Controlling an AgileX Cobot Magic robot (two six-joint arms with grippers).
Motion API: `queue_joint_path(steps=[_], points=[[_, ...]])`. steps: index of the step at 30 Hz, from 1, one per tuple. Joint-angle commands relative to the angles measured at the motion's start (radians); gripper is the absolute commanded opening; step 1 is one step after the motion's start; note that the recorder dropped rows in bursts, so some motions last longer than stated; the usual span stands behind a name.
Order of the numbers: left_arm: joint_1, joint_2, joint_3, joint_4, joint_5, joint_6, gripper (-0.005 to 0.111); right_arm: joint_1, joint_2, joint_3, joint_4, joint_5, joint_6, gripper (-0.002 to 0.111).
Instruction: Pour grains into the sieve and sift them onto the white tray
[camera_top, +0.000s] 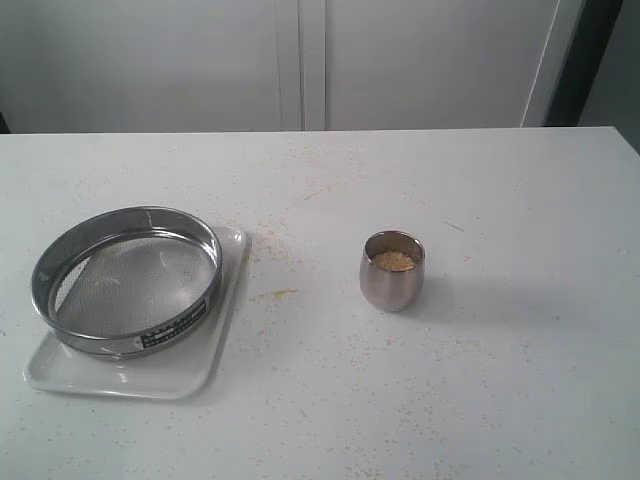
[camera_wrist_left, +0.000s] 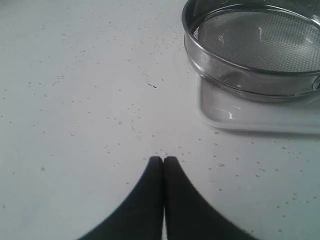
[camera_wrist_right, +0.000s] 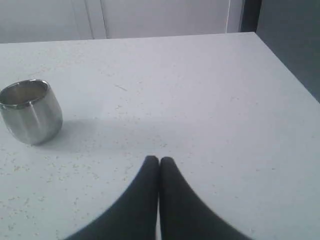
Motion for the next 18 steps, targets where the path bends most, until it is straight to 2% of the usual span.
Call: queue_joint_path(steps=[1, 14, 18], points=[[0.002, -0.005, 0.01, -0.006, 0.013, -0.002, 0.0, -0.005, -0.005, 0.007, -0.011, -0.091, 0.005, 0.0], [0.002, -0.005, 0.01, -0.006, 0.013, -0.002, 0.0, -0.005, -0.005, 0.007, -0.011, -0.374, 0.005, 0.0], [0.002, -0.005, 0.01, -0.006, 0.013, -0.002, 0.0, -0.005, -0.005, 0.007, -0.011, -0.386, 0.005, 0.0]])
